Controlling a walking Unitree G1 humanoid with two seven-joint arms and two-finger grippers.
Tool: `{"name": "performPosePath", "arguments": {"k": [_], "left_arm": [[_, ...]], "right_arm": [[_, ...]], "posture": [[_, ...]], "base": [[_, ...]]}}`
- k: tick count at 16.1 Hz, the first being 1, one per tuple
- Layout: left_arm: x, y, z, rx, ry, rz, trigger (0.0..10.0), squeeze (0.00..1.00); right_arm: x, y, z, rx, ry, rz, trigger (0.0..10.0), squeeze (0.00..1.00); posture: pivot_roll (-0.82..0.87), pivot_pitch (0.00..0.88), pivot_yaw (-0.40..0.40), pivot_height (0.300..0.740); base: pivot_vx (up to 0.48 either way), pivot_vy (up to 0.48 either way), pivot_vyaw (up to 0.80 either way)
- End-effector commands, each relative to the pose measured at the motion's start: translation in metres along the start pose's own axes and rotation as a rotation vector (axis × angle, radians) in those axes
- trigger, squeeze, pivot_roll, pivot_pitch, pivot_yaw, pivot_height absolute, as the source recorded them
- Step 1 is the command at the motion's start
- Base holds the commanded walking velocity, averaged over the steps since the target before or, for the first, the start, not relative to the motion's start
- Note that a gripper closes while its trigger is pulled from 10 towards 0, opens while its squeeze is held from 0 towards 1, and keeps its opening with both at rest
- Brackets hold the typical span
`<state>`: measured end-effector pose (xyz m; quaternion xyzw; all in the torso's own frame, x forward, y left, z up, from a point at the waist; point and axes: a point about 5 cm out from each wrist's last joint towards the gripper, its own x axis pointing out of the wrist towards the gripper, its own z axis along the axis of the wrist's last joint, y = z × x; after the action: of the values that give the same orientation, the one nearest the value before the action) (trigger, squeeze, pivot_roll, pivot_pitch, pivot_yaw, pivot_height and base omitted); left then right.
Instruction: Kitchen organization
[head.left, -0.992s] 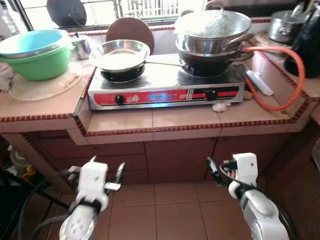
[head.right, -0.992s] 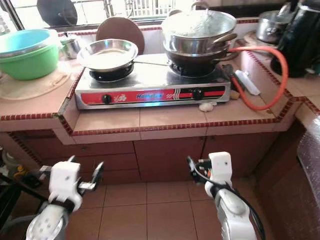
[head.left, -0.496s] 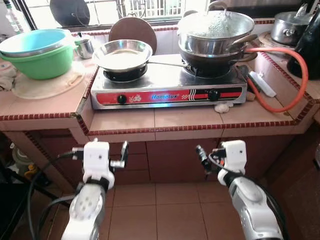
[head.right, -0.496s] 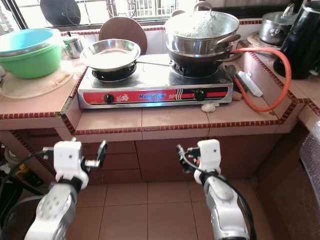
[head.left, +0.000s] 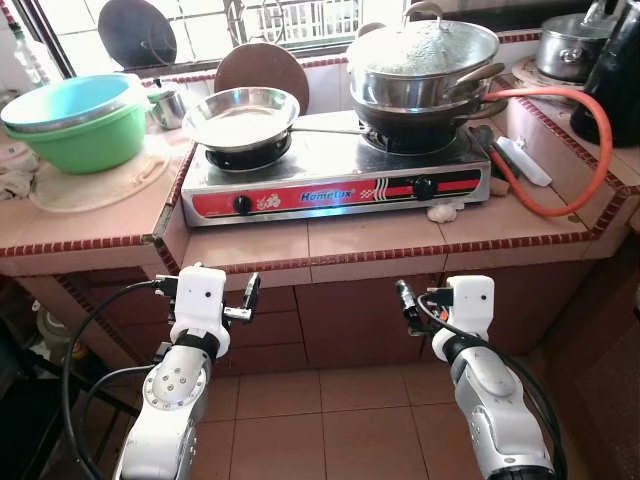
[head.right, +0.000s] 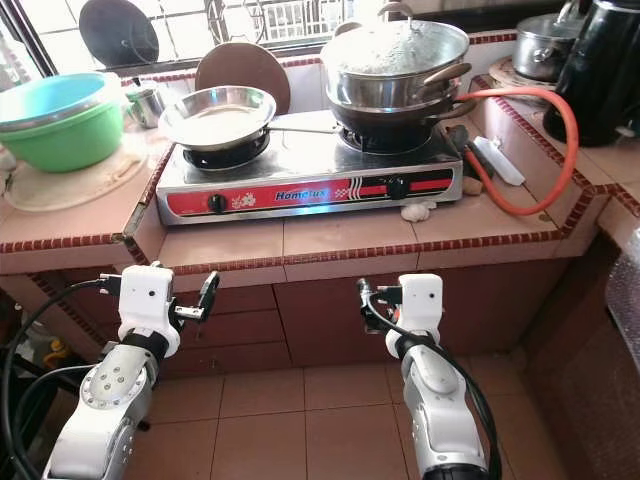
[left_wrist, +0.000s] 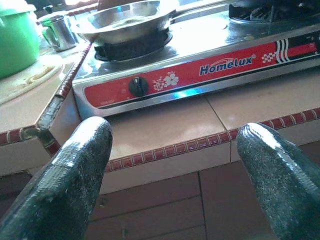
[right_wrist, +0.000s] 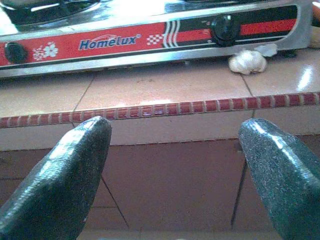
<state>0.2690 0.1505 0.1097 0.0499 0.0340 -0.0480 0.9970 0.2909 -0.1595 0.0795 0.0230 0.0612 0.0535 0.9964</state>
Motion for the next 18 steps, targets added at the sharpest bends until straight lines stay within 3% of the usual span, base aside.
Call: {"name": "performPosePath", "arguments": {"k": [1, 7, 9, 12, 18], "left_arm": [[0.001, 0.005, -0.004, -0.005, 0.019, 0.018, 10.0, 0.0], [-0.008, 0.012, -0.009, -0.102, 0.006, 0.084, 10.0, 0.0], [-0.01, 0.013, -0.014, -0.042, 0.029, 0.106, 10.0, 0.0], [-0.01, 0.009, -0.015, -0.073, 0.023, 0.092, 10.0, 0.0], [-0.008, 0.009, -0.018, -0.1, 0.027, 0.098, 10.0, 0.0]], "right_arm": [[0.0, 0.003, -0.001, 0.008, -0.002, 0.005, 10.0, 0.0], [0.003, 0.006, 0.007, -0.02, -0.008, 0.067, 10.0, 0.0], [0.002, 0.007, 0.005, -0.043, -0.001, 0.092, 10.0, 0.0], [0.0, 0.011, 0.002, -0.014, 0.011, 0.113, 10.0, 0.0], [0.0, 0.008, 0.008, -0.043, -0.012, 0.11, 10.0, 0.0]], "posture": [[-0.11, 0.0, 0.109, 0.74], [-0.1, 0.0, 0.071, 0.74], [-0.09, 0.0, 0.064, 0.74], [-0.08, 0.0, 0.057, 0.74], [-0.09, 0.0, 0.053, 0.74]], "base": [[0.0, 0.0, 0.0], [0.0, 0.0, 0.0], [0.0, 0.0, 0.0], [0.0, 0.0, 0.0], [0.0, 0.0, 0.0]]}}
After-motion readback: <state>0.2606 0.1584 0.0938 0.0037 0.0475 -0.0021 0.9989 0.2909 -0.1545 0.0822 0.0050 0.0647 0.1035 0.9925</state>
